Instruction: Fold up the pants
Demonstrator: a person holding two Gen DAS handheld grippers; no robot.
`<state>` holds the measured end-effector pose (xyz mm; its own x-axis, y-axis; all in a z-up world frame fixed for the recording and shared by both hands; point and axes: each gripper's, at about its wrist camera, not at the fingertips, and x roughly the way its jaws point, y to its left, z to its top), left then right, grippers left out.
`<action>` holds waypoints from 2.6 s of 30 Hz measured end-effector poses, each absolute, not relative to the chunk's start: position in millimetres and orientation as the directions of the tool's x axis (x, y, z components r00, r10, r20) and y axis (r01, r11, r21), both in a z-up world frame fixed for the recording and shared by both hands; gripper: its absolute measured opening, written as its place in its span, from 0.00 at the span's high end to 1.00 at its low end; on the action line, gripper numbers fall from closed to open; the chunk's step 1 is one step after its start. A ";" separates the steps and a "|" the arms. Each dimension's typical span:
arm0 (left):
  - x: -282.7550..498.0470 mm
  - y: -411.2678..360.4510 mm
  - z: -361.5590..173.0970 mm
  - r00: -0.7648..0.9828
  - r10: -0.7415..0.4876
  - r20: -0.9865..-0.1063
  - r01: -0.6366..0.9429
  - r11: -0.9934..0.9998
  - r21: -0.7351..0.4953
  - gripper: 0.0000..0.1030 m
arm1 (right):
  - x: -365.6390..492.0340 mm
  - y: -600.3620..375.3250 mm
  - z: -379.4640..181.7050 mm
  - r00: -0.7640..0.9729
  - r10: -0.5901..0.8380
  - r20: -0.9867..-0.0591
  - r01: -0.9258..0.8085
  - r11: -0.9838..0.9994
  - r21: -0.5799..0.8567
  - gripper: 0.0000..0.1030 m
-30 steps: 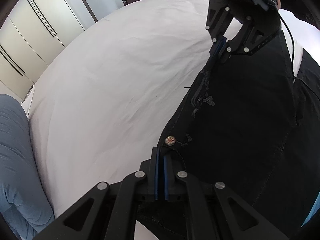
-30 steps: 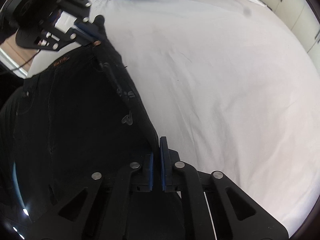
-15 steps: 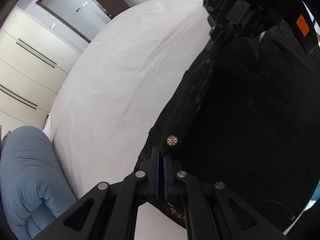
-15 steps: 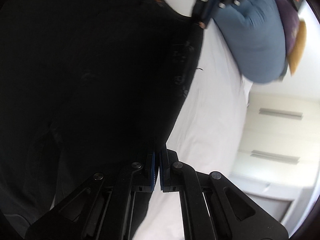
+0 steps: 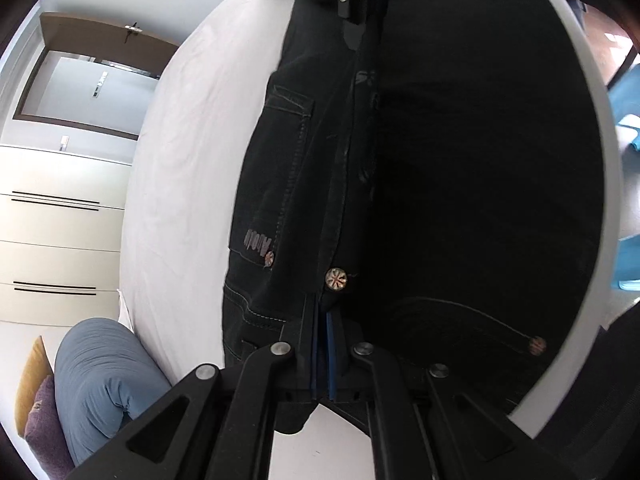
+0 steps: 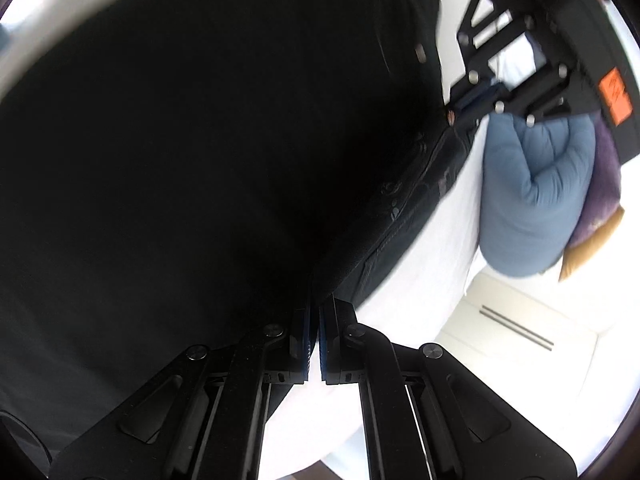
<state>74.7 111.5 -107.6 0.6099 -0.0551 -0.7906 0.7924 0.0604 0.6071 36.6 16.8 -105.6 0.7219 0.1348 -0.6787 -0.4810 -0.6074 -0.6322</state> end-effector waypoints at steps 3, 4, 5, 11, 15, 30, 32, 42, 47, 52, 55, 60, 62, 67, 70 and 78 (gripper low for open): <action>72.0 125.2 -113.7 0.583 -0.056 -0.811 0.813 0.058 0.580 0.97 | 2.7 31.7 -112.6 0.704 0.145 -0.695 -0.479 -0.627 -0.615 0.98; 65.4 124.6 -114.3 0.581 -0.055 -0.812 0.814 0.049 0.579 0.97 | -6.0 36.7 -115.2 0.698 0.144 -0.702 -0.483 -0.629 -0.609 0.98; 61.4 126.8 -116.1 0.578 -0.053 -0.814 0.816 0.039 0.576 0.97 | -13.1 36.6 -116.3 0.692 0.144 -0.707 -0.485 -0.633 -0.604 0.98; 63.3 133.6 -118.5 0.548 -0.050 -0.835 0.837 0.050 0.546 0.97 | -37.8 15.0 -104.3 0.669 0.140 -0.730 -0.515 -0.621 -0.590 0.98; 56.0 131.1 -116.7 0.534 -0.053 -0.844 0.845 0.054 0.532 0.97 | -60.0 13.0 -100.0 0.664 0.139 -0.735 -0.520 -0.620 -0.587 0.98; 75.2 133.7 -117.2 0.513 -0.047 -0.857 0.858 0.048 0.511 0.97 | -80.2 27.5 -99.7 0.658 0.113 -0.744 -0.567 -0.575 -0.589 0.98; 75.6 134.3 -120.7 0.514 -0.048 -0.856 0.857 0.059 0.512 0.97 | -76.4 31.0 -103.5 0.656 0.109 -0.747 -0.573 -0.571 -0.587 0.98; 85.1 136.8 -127.1 0.525 -0.052 -0.849 0.850 0.088 0.520 0.98 | -81.3 38.6 -118.4 0.662 0.086 -0.745 -0.601 -0.532 -0.596 0.98; 82.8 138.0 -131.4 0.539 -0.051 -0.841 0.841 0.095 0.533 0.98 | -82.6 38.3 -122.6 0.674 0.080 -0.734 -0.605 -0.511 -0.611 0.98; 76.3 137.6 -135.3 0.570 -0.052 -0.820 0.820 0.093 0.564 0.98 | -83.3 40.2 -134.1 0.706 0.074 -0.704 -0.585 -0.499 -0.639 0.95; 69.9 138.8 -132.6 0.593 -0.045 -0.804 0.802 0.116 0.586 0.83 | -84.7 42.8 -140.4 0.744 0.068 -0.664 -0.565 -0.466 -0.681 0.95; 55.5 142.2 -102.6 0.579 -0.052 -0.814 0.804 0.205 0.558 0.32 | -91.6 46.4 -141.3 0.807 0.058 -0.587 -0.531 -0.360 -0.767 0.91; 52.6 142.5 -89.3 0.587 -0.047 -0.809 0.790 0.252 0.559 0.32 | -90.5 50.2 -133.7 0.807 0.052 -0.588 -0.556 -0.267 -0.787 0.80; 71.9 131.7 -46.5 0.604 -0.114 -0.789 0.728 0.483 0.487 0.32 | -90.0 47.7 -98.8 0.830 0.092 -0.550 -0.549 -0.038 -0.835 0.07; 95.1 109.0 -23.4 0.606 -0.205 -0.768 0.691 0.614 0.381 0.32 | -89.6 32.4 -66.7 0.798 0.079 -0.598 -0.600 0.208 -0.773 0.07; 153.4 29.8 -34.4 0.497 -0.432 -0.752 0.628 0.777 -0.032 0.38 | -30.8 -121.2 0.7 0.599 0.107 -0.793 -0.333 0.935 -0.125 0.10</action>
